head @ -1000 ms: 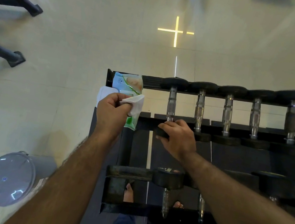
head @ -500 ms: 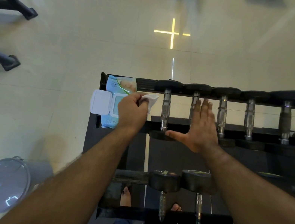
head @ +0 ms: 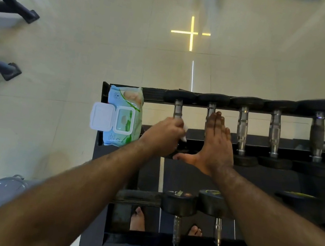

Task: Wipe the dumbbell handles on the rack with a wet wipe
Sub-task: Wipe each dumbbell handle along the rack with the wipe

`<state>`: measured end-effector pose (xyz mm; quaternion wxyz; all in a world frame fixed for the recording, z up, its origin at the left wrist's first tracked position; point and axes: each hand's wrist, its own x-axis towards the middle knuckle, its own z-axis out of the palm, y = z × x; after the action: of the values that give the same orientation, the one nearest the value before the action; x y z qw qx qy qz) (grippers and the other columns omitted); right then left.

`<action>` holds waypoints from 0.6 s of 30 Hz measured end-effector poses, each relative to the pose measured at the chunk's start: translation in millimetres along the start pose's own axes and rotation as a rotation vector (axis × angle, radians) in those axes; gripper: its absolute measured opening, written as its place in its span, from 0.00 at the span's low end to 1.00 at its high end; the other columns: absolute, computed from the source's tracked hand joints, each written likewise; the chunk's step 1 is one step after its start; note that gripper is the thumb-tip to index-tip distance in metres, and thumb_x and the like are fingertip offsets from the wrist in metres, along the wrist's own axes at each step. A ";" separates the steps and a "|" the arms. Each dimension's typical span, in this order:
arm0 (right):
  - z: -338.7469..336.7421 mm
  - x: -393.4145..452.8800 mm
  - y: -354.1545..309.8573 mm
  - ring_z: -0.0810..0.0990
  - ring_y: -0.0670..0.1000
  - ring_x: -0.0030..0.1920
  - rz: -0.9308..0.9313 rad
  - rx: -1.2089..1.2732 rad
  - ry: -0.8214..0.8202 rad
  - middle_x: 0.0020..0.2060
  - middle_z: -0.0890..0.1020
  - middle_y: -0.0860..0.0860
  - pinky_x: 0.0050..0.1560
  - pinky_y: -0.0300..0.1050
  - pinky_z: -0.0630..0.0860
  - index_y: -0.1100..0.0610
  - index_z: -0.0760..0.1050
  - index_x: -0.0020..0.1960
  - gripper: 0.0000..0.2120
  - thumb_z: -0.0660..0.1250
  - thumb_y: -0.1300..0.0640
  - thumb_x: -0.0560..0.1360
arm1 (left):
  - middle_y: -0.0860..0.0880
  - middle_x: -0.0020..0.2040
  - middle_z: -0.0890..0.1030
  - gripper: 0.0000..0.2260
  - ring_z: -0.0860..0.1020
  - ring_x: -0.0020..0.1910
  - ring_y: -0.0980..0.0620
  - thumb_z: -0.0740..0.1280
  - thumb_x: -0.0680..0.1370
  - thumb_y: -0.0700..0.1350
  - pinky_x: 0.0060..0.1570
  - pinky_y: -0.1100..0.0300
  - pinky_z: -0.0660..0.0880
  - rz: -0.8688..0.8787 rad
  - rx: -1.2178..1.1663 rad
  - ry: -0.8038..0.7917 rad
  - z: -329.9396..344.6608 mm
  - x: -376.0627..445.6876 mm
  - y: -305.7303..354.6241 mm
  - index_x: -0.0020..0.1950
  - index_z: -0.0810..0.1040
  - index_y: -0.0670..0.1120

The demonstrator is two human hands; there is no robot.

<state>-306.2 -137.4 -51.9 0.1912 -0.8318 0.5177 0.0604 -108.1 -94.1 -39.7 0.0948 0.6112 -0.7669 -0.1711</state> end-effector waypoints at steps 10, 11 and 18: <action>0.2 1.1 0.0 0.36 0.57 0.86 -0.002 0.023 0.008 0.86 0.34 0.56 0.86 0.59 0.44 0.57 0.28 0.85 0.82 0.47 0.05 0.49 | 0.45 0.53 0.79 0.10 0.77 0.49 0.47 0.73 0.76 0.34 0.49 0.55 0.81 -0.132 0.171 0.176 -15.5 41.4 -1.9 0.56 0.85 0.41; 0.9 1.2 0.6 0.36 0.56 0.86 -0.004 0.029 0.010 0.86 0.34 0.56 0.86 0.59 0.44 0.57 0.28 0.85 0.83 0.47 0.05 0.49 | 0.46 0.54 0.79 0.10 0.76 0.51 0.48 0.73 0.76 0.36 0.50 0.55 0.81 -0.081 0.200 0.082 -14.8 40.6 1.5 0.56 0.84 0.42; 1.1 1.2 2.2 0.36 0.57 0.86 -0.017 0.048 0.013 0.86 0.34 0.57 0.86 0.60 0.44 0.58 0.28 0.85 0.82 0.46 0.05 0.49 | 0.52 0.47 0.81 0.01 0.80 0.46 0.54 0.73 0.80 0.48 0.47 0.60 0.77 -0.154 -0.111 -0.372 -30.5 18.0 2.6 0.50 0.83 0.51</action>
<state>-307.5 -138.8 -53.8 0.2080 -0.8317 0.5132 0.0409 -103.9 -115.6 -11.6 -0.0283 0.6198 -0.7114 -0.3300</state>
